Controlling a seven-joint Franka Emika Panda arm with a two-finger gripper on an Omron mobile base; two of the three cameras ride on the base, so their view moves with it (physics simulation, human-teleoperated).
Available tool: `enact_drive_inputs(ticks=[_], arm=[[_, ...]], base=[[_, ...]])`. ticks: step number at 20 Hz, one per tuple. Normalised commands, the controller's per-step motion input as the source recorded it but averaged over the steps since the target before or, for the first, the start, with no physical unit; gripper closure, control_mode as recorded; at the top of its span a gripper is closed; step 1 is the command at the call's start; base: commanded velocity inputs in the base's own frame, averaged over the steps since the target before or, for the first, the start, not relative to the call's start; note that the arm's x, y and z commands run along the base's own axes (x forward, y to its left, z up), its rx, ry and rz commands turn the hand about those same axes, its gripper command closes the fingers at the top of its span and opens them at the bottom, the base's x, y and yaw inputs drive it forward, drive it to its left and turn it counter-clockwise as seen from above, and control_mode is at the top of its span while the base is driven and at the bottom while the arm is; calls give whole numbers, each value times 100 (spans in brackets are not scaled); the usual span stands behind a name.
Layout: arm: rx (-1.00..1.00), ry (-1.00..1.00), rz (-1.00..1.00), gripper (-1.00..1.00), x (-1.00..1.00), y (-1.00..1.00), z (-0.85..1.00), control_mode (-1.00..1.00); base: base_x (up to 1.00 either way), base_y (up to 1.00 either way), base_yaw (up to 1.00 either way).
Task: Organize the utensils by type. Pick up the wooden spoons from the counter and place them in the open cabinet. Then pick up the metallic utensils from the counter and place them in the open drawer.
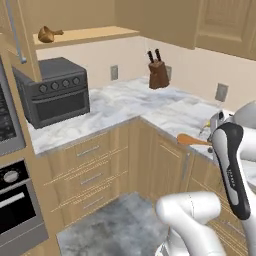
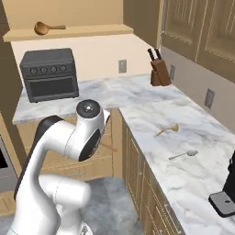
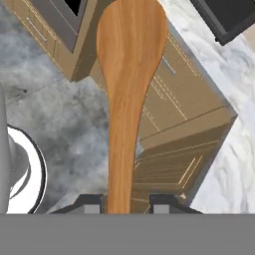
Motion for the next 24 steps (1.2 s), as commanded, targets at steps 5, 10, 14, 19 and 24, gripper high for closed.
enact_drive_inputs(ticks=[5, 10, 14, 19, 24], arm=[[0, 0, 0, 100, 0, 0, 0, 100], [0, 0, 0, 100, 0, 0, 0, 100], [0, 0, 0, 100, 0, 0, 0, 100], [0, 0, 0, 100, 0, 0, 0, 100], [0, 0, 0, 100, 0, 0, 0, 100]], base=[[85, 3, 49], [91, -4, 22], [81, -9, 39], [59, -26, 54], [47, -40, 43]])
